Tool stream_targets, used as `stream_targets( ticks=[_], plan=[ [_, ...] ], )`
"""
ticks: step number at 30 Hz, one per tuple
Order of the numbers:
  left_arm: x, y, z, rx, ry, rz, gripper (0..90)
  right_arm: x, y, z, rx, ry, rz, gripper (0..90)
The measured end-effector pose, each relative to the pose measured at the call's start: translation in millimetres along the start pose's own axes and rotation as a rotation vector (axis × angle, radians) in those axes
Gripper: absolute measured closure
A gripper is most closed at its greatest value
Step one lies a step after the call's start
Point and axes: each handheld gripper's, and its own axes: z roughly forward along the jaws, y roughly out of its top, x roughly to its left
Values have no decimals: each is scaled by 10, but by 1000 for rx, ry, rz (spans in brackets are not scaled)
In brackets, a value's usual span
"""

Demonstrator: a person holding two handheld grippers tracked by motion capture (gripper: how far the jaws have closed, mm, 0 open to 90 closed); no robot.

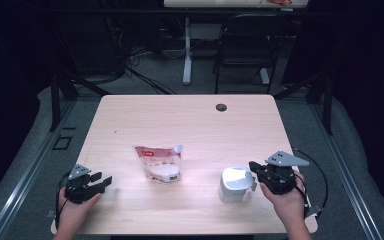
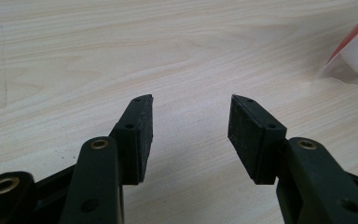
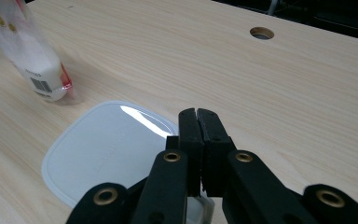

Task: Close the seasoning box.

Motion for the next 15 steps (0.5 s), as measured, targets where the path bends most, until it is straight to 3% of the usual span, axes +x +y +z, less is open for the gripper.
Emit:
stream_targets(
  ticks=[15],
  plan=[
    [-20, 7, 13, 5, 0, 7, 502, 59, -32, -17, 21, 32, -19, 900]
  ],
)
